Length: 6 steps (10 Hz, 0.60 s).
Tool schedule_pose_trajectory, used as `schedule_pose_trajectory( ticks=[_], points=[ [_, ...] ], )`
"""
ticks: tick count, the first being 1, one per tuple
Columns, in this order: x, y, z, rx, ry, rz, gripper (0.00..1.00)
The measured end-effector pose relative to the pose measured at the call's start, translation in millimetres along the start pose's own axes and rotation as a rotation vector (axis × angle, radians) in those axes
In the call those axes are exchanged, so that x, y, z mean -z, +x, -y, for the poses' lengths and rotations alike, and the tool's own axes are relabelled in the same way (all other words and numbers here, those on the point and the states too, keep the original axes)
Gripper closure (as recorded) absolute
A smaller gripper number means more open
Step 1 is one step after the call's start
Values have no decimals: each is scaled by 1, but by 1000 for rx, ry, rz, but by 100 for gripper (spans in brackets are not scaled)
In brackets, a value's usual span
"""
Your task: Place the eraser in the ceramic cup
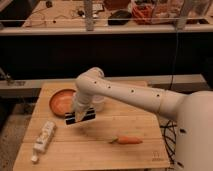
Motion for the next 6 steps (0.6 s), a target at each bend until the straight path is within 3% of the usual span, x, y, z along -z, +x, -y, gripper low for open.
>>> schedule_pose_trajectory(
  ticks=[6],
  points=[
    [19, 11, 17, -19, 26, 24, 97]
  ],
)
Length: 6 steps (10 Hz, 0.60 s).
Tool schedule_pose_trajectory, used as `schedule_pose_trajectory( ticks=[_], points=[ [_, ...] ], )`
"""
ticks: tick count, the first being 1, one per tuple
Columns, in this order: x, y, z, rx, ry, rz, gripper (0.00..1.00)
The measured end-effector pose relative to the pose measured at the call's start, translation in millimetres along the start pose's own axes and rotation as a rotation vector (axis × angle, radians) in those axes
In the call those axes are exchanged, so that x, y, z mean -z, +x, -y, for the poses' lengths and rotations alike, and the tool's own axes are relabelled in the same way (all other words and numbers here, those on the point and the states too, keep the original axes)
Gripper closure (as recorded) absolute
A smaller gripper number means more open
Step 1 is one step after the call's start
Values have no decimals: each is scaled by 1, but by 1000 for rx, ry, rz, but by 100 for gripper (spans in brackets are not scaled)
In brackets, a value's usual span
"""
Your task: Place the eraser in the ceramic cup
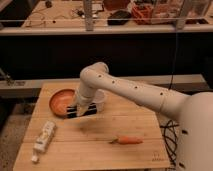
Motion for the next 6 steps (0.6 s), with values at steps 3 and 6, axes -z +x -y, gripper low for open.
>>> schedule_pose_trajectory(
  ticks=[3, 6],
  points=[
    [6, -1, 9, -4, 8, 14, 97],
    [13, 8, 17, -12, 16, 19, 97]
  ],
)
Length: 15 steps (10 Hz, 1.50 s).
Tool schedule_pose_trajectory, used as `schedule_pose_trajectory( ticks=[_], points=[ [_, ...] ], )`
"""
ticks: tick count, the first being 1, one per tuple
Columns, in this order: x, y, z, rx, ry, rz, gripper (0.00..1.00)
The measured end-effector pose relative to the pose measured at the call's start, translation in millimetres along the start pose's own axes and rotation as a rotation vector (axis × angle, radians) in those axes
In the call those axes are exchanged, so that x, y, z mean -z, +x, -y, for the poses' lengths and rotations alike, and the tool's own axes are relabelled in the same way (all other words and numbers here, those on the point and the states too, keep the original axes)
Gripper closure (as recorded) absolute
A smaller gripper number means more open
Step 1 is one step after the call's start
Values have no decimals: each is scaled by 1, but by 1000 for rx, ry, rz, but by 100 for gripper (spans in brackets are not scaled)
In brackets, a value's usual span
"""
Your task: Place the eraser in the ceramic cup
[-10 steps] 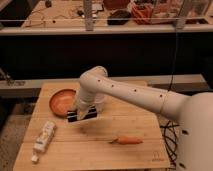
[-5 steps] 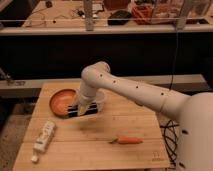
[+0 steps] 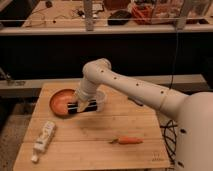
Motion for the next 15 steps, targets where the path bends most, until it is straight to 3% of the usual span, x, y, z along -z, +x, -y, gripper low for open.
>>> schedule_pose_trajectory(
  ticks=[15],
  points=[
    [29, 26, 36, -120, 49, -28, 97]
  ],
)
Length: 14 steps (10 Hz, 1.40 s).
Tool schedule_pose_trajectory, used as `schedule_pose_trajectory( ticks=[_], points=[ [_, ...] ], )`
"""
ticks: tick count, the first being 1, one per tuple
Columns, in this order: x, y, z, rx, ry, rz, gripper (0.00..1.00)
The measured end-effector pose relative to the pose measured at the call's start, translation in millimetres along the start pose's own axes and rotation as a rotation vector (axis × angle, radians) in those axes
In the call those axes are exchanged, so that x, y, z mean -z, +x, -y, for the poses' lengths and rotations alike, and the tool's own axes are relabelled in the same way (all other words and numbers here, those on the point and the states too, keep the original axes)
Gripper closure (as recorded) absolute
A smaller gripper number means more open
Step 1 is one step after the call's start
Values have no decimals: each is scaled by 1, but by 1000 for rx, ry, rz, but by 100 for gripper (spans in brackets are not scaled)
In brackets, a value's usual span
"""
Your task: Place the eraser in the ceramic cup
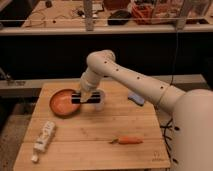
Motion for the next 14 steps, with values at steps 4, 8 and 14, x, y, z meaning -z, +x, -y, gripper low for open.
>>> schedule_pose_trajectory(
  ticks=[4, 8, 14],
  points=[
    [1, 5, 7, -28, 10, -9, 97],
    [11, 18, 7, -42, 22, -22, 87],
    [17, 22, 8, -53, 37, -40, 58]
  ],
)
